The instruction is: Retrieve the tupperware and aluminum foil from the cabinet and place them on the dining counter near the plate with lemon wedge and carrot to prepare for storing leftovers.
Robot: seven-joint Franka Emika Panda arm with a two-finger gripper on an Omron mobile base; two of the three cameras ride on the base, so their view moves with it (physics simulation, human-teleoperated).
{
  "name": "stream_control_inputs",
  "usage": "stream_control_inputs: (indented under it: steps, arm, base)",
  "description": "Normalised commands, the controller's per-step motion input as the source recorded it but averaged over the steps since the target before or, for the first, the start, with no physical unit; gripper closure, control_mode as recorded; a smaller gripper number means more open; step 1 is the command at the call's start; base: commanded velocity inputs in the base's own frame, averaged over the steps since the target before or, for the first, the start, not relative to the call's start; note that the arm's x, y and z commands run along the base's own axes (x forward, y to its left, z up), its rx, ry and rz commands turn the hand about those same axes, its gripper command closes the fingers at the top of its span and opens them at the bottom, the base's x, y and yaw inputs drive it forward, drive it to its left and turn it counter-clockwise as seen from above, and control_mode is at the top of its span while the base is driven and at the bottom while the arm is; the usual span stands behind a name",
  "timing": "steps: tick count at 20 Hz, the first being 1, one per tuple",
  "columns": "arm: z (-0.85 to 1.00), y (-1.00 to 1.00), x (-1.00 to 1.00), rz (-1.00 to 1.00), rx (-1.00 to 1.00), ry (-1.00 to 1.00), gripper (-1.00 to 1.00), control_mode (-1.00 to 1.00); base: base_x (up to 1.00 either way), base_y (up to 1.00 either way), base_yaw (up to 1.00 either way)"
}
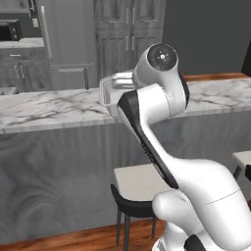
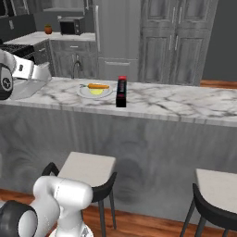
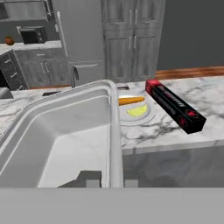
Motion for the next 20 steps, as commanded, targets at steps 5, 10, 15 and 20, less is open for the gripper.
stream_control_inputs:
  steps: [5, 10, 15, 20]
  arm:
    - [-0.41, 0.15, 0.92, 0.00, 0.00, 0.15, 1.00, -1.00]
    - [-0.38, 0.25, 0.78, 0.00, 0.00, 0.11, 1.00, -1.00]
    - [-0.35, 0.16, 0.73, 0.00, 0.00, 0.07, 1.00, -1.00]
    - [-0.33, 0.12, 0.66, 0.00, 0.00, 0.03, 1.00, -1.00]
  base:
    - [0.00, 0.00, 0.00]
    - [0.00, 0.00, 0.00]
    - [0.00, 0.00, 0.00]
    - [0.00, 0.00, 0.00]
